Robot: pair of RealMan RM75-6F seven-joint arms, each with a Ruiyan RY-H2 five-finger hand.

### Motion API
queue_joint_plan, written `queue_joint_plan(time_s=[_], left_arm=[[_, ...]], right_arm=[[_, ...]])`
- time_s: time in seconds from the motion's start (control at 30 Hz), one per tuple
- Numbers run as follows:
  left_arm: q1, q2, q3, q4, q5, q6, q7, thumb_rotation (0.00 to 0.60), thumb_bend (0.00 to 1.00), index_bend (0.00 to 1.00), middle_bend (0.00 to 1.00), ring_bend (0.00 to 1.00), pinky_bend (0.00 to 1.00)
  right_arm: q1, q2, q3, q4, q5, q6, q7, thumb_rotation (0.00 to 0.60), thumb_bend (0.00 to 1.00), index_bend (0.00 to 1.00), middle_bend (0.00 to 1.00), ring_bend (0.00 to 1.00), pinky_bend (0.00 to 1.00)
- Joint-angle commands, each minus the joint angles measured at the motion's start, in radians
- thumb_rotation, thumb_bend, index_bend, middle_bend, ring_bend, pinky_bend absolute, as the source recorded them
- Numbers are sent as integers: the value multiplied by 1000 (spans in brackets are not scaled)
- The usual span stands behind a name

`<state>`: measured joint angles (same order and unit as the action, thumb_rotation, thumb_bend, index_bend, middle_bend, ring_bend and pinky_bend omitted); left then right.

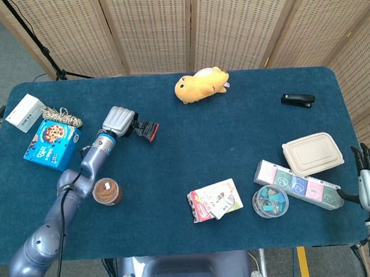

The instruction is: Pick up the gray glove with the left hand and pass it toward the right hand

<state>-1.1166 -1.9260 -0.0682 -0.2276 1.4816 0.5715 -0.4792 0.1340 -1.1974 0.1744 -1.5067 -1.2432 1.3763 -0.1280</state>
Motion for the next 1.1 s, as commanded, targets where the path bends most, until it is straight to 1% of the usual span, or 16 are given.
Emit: queue_joint_plan(time_s=[0.03,0.13,0.27,0.37,0.4,0.47,0.53,0.63,0.77,0.9,1.1], left_arm=[[24,79,51,-83,57,86,-78,600,484,768,620,511,447],[35,141,80,-155,96,166,-125,600,484,768,620,510,447],[41,229,104,-274,137,263,-136,600,473,768,620,508,447],[43,305,106,-402,151,313,-109,600,465,768,620,506,447],[44,336,105,-462,153,325,-94,600,464,768,620,506,447],[43,380,99,-554,151,333,-70,600,463,768,620,506,447],[37,427,88,-658,143,327,-29,600,461,768,620,506,447],[22,472,62,-781,118,299,54,600,460,768,621,506,447],[-2,501,14,-904,66,249,160,600,460,768,620,505,447],[-36,508,-44,-999,-18,175,257,600,458,768,621,505,447],[-79,497,-102,-1066,-148,83,396,600,455,768,621,502,447]], right_arm=[[3,0,-12,-7,-15,-10,2,600,0,0,0,0,0],[11,2,-31,-16,-42,-34,18,600,0,0,0,0,0],[38,-4,-58,0,-98,-66,11,600,0,0,0,0,0],[60,-5,-68,3,-135,-80,-17,600,0,0,0,0,0],[68,-2,-71,-2,-150,-81,-24,600,0,0,0,0,0],[79,4,-74,-15,-175,-82,-28,600,0,0,0,0,0],[94,12,-77,-28,-204,-83,-43,600,0,0,0,0,0],[113,12,-79,-41,-241,-80,-79,600,0,0,0,0,0],[132,26,-90,-77,-286,-83,-87,600,0,0,0,0,0],[156,50,-104,-101,-352,-86,-77,600,0,0,0,0,0],[218,61,-127,-82,-441,-133,-7,600,0,0,0,0,0]])
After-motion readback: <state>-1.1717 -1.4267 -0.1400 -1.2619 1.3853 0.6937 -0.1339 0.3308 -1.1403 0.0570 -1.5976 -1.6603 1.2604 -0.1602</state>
